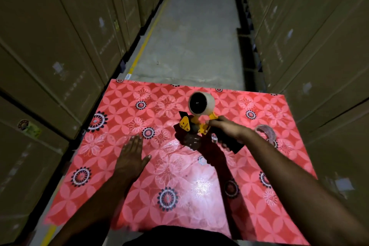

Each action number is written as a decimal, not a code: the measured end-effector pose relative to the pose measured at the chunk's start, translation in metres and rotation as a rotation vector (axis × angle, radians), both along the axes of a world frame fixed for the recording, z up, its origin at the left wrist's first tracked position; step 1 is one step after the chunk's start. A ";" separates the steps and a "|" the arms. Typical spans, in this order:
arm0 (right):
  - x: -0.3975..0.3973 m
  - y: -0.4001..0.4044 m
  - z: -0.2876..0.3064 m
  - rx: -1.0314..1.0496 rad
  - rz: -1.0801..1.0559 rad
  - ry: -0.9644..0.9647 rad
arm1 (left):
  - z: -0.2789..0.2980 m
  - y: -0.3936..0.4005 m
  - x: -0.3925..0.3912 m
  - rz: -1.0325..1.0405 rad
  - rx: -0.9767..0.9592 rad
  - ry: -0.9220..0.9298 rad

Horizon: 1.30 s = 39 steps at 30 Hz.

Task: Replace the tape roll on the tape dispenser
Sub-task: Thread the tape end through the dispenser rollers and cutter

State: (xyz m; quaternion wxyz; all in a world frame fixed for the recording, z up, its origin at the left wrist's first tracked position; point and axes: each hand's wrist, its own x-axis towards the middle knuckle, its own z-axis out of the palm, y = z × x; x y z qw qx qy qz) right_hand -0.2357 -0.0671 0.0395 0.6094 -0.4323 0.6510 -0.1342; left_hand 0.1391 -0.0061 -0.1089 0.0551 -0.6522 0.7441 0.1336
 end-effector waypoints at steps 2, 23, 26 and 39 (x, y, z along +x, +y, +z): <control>0.000 0.022 -0.011 0.167 -0.096 -0.139 | 0.001 0.000 -0.002 -0.003 0.026 -0.044; 0.035 0.072 -0.071 0.320 -0.481 -0.587 | 0.002 0.008 -0.015 0.067 0.055 0.003; 0.034 0.075 -0.074 0.331 -0.486 -0.576 | 0.003 0.009 -0.013 0.088 0.061 0.033; 0.022 0.087 -0.089 -0.007 -0.402 -0.227 | 0.025 0.017 -0.042 0.201 0.099 0.110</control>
